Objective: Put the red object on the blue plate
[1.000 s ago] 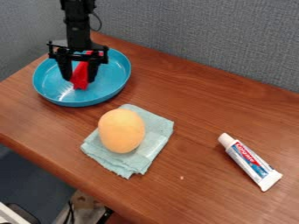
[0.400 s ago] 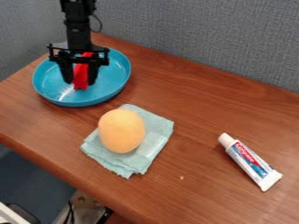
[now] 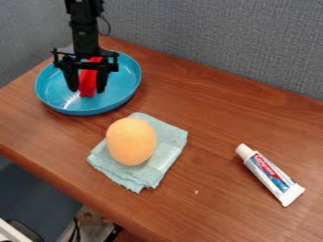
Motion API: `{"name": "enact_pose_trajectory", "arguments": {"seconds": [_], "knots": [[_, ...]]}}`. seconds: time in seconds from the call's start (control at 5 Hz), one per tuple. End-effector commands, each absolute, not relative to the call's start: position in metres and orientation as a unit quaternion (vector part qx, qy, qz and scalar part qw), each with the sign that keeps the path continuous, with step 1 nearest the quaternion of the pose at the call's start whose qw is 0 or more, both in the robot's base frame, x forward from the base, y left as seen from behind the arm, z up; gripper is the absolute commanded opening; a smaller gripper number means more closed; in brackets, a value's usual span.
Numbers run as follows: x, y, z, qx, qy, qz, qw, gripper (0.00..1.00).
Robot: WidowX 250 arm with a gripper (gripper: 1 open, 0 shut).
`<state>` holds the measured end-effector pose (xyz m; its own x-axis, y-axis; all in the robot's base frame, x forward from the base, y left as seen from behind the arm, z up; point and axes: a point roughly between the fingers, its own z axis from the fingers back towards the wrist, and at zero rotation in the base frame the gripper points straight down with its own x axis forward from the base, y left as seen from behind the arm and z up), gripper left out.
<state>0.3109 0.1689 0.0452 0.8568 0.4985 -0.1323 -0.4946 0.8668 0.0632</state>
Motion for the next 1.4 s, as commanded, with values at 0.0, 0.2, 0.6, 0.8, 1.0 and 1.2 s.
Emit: {"name": "enact_pose_trajectory", "arguments": {"seconds": [0.0, 0.2, 0.6, 0.8, 1.0, 1.2], "knots": [[0.316, 0.165, 0.078, 0.018, 0.035, 0.254, 0.966, 1.0], [0.316, 0.162, 0.081, 0.012, 0.035, 0.253, 0.967, 1.0], [0.317, 0.156, 0.083, 0.007, 0.034, 0.25, 0.968, 0.0], [0.316, 0.153, 0.085, 0.004, 0.032, 0.249, 0.968, 0.0], [0.317, 0.152, 0.083, 0.005, 0.035, 0.248, 0.968, 1.0], [0.317, 0.15, 0.079, 0.005, 0.038, 0.246, 0.968, 1.0]]}}
